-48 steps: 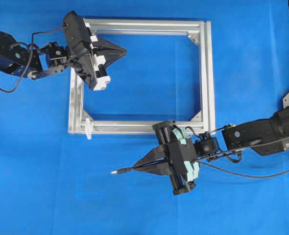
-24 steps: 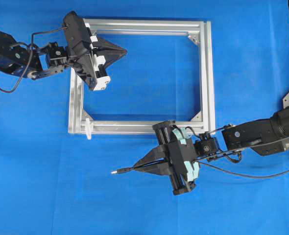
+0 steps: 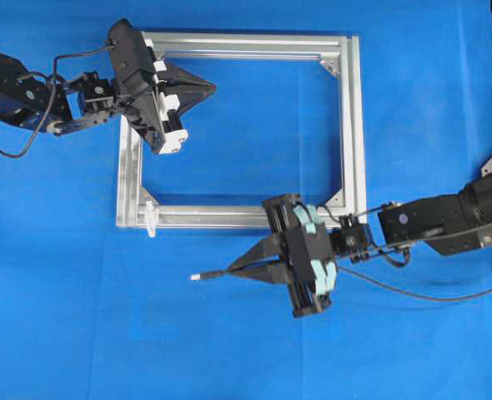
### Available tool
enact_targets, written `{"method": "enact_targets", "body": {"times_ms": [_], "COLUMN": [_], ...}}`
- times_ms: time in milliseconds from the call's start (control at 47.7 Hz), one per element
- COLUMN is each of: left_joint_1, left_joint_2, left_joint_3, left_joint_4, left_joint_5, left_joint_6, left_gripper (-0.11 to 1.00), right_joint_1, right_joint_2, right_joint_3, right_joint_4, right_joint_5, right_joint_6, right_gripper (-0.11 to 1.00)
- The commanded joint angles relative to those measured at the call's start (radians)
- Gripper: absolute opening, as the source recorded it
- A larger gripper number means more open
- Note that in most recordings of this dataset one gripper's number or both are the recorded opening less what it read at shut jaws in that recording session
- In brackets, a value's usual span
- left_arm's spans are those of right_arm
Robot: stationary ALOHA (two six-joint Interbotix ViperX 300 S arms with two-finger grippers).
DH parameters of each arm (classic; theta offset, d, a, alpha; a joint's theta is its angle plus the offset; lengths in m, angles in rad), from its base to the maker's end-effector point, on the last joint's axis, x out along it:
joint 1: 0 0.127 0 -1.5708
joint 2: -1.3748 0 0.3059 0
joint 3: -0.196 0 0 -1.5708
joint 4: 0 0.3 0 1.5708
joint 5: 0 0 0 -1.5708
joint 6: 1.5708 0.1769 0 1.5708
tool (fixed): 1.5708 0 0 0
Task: Insert the wire through the string loop located on the left side.
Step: 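Carry the cable plug with the right gripper toward the white zip-tie loop, then push the USB plug leftward through the white loop with the right gripper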
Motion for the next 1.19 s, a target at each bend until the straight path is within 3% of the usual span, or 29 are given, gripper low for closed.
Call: {"method": "enact_targets", "body": {"times_ms": [0, 272, 587, 1174], "left_joint_1": [0.002, 0.002, 0.000, 0.000], "left_joint_2": [-0.034, -0.034, -0.034, -0.034], "left_joint_3": [-0.008, -0.008, -0.009, -0.009], "left_joint_4": [0.002, 0.002, 0.003, 0.003], "left_joint_5": [-0.005, -0.005, -0.005, -0.011], "left_joint_6": [-0.002, -0.002, -0.002, -0.002], "left_gripper": [0.00, 0.00, 0.00, 0.00], "right_joint_1": [-0.034, -0.138, -0.150, -0.138], "right_joint_2": [-0.046, -0.075, -0.074, 0.071], "right_joint_3": [0.006, 0.067, 0.074, -0.109], "right_joint_4": [-0.002, -0.002, -0.006, -0.040], "right_joint_5": [-0.005, -0.018, -0.046, -0.052], "right_joint_6": [-0.008, -0.058, -0.081, -0.081], "right_gripper": [0.00, 0.00, 0.00, 0.00]}}
